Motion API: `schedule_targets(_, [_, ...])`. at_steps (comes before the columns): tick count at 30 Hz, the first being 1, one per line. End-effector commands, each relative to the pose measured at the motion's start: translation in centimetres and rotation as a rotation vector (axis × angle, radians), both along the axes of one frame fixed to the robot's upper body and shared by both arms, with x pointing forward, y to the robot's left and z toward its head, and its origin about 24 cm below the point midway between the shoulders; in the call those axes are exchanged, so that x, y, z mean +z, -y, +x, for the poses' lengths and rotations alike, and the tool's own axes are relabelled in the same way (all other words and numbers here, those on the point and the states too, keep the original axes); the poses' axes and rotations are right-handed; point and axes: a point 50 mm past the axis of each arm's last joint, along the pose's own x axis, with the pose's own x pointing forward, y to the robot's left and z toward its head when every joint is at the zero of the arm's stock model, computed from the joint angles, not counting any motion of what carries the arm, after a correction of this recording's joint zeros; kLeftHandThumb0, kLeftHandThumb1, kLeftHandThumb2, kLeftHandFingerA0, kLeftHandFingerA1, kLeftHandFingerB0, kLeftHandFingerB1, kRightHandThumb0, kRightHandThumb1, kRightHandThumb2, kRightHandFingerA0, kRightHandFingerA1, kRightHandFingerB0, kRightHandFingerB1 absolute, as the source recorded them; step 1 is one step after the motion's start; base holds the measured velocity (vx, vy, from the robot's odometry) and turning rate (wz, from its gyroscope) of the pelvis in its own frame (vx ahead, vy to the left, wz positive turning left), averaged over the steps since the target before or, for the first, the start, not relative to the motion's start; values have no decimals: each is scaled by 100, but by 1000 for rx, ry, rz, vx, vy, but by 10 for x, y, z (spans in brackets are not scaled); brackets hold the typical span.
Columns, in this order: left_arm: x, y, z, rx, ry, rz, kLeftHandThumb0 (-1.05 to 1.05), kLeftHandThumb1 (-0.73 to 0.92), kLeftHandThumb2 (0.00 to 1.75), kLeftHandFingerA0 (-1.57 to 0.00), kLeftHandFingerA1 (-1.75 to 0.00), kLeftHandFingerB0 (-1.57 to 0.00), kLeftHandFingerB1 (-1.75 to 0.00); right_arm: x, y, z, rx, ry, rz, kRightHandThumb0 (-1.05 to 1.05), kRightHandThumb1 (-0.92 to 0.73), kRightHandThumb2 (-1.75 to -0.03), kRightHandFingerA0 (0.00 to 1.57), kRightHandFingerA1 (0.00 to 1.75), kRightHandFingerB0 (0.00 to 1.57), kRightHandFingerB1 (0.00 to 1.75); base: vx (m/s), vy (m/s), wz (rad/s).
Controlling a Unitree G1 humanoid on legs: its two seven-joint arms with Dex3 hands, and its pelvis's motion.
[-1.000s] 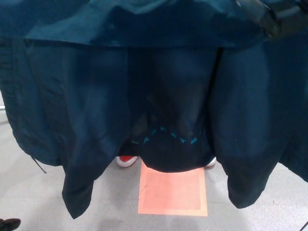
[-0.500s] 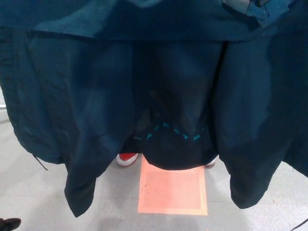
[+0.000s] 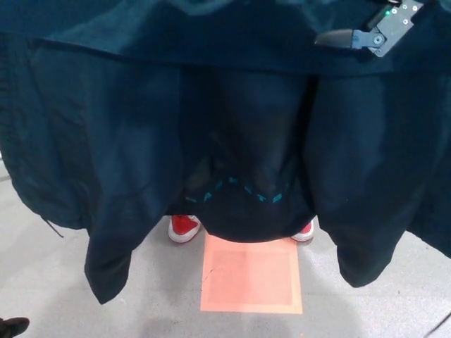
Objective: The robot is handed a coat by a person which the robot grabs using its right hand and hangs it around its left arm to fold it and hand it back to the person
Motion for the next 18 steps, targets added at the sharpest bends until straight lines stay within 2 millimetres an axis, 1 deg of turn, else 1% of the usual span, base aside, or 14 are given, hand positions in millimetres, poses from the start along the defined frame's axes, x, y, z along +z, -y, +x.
schedule_targets(1, [7, -8, -2, -29, 26, 1, -33, 60, 114, 0, -47, 0, -47, 13, -29, -9, 101, -102, -129, -100, -58, -100, 0, 0, 0, 3, 0, 0, 0])
schedule_targets(3, [7, -7, -2, -40, 40, -5, -32, 61, 115, 0, -47, 0, -46, 7, -34, -4, 88, 11, -217, -90, -53, -96, 2, 11, 2, 13, 0, 0, 0])
schedule_targets(6, [8, -7, 0, -38, 38, -4, -33, 60, 114, 0, -46, 0, -46, -3, -37, 3, 24, 100, -336, -86, -50, -94, 1, 17, 1, 14, 0, 0, 0])
schedule_targets(7, [8, -6, 0, -42, 40, 0, -66, 92, 74, -22, -32, -17, -30, -4, -38, 4, 16, 112, -354, -96, -65, -63, 1, 25, 1, 24, 0, 0, 0])
schedule_targets(8, [8, -6, 1, -43, 38, 9, -68, 92, 73, -24, -33, -18, -31, -10, -38, 8, -6, 163, -406, -94, -56, -96, 3, 38, 3, 18, 0, 0, 0])
schedule_targets(9, [7, -6, 2, -36, 31, 14, -68, 92, 73, -24, -33, -18, -31, -16, -39, 11, -21, 213, -447, -94, -56, -96, 3, 38, 3, 18, 0, 0, 0])
schedule_targets(10, [7, -6, 2, -36, 29, 14, -68, 92, 73, -23, -33, -16, -30, -20, -37, 13, -38, 236, -426, -92, -51, -89, 11, 41, 5, 29, 0, 0, 0])
schedule_targets(11, [8, -5, 3, -47, 29, 23, -33, 60, 114, 0, -46, 0, -46, -25, -36, 15, -54, 256, -423, -39, -15, -86, 0, 48, 0, 48, 0, 0, 0])
schedule_targets(12, [8, -5, 4, -52, 25, 29, -34, 60, 114, 0, -46, 0, -46, -30, -34, 17, -64, 283, -429, -93, -51, -88, 20, 42, 5, 29, 0, 0, 0])
schedule_targets(14, [9, -6, 6, -59, 24, 40, -34, 59, 114, 0, -46, 0, -46, -38, -33, 20, -66, 325, -482, -90, -49, -87, 28, 44, 19, 38, 0, 0, 0])
schedule_targets(15, [10, -6, 6, -67, 24, 44, -34, 58, 114, 0, -47, 0, -47, -41, -34, 21, -59, 346, -516, -90, -61, -60, 36, 35, 26, 30, 0, 0, 0])
schedule_targets(16, [10, -6, 6, -68, 26, 43, -34, 58, 114, 0, -47, 0, -47, -41, -34, 21, -57, 353, -523, -90, -61, -60, 36, 35, 26, 30, 0, 0, 0])
schedule_targets(17, [11, -7, 6, -74, 31, 33, -76, 82, 101, -10, -40, -7, -38, -44, -34, 22, -63, 364, -528, -88, -49, -86, 32, 44, 25, 40, 0, 0, 0])
schedule_targets(18, [12, -7, 7, -77, 34, 30, -34, 58, 114, 0, -47, 0, -47, -45, -33, 23, -67, 374, -534, -87, -49, -85, 34, 45, 28, 41, 0, 0, 0])
